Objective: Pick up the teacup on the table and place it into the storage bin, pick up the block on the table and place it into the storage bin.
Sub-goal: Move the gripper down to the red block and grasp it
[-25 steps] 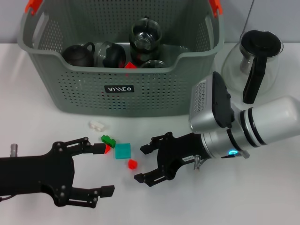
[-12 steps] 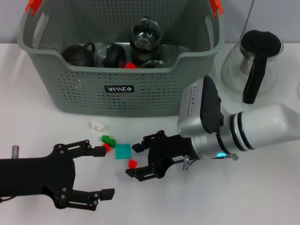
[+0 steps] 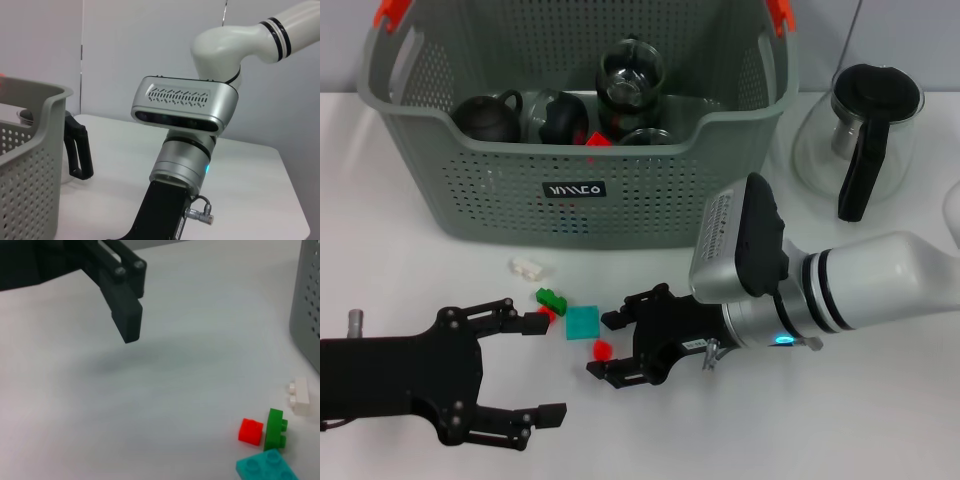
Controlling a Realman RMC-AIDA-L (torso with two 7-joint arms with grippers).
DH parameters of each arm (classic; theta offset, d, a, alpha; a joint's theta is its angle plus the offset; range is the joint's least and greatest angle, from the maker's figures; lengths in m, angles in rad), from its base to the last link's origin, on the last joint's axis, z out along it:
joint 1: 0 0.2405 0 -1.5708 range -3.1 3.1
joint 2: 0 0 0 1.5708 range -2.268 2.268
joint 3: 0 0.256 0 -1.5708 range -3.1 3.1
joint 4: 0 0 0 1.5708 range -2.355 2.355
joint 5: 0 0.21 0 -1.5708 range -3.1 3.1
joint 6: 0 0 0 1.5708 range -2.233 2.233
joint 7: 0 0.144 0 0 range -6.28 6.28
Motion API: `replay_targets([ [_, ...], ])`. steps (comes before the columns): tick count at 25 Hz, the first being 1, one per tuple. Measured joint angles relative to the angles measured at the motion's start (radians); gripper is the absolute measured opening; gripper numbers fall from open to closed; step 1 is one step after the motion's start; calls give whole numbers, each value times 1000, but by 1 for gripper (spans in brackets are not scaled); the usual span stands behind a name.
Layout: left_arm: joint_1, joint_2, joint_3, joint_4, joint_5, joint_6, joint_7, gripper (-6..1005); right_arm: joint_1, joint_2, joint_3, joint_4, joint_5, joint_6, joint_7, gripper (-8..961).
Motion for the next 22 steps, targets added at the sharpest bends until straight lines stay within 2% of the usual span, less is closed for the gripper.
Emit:
replay_targets([
  [14, 0, 0, 0, -15, 8, -3, 7, 934, -1, 1, -24, 1, 27, 17, 2, 585],
  [20, -7, 0, 0, -16, 23, -9, 8, 934, 0, 2, -85, -1, 82, 47, 4, 329],
  [22, -8, 0, 0, -17, 23, -9, 8, 934, 1, 2, -92, -1, 85, 47, 6, 294],
])
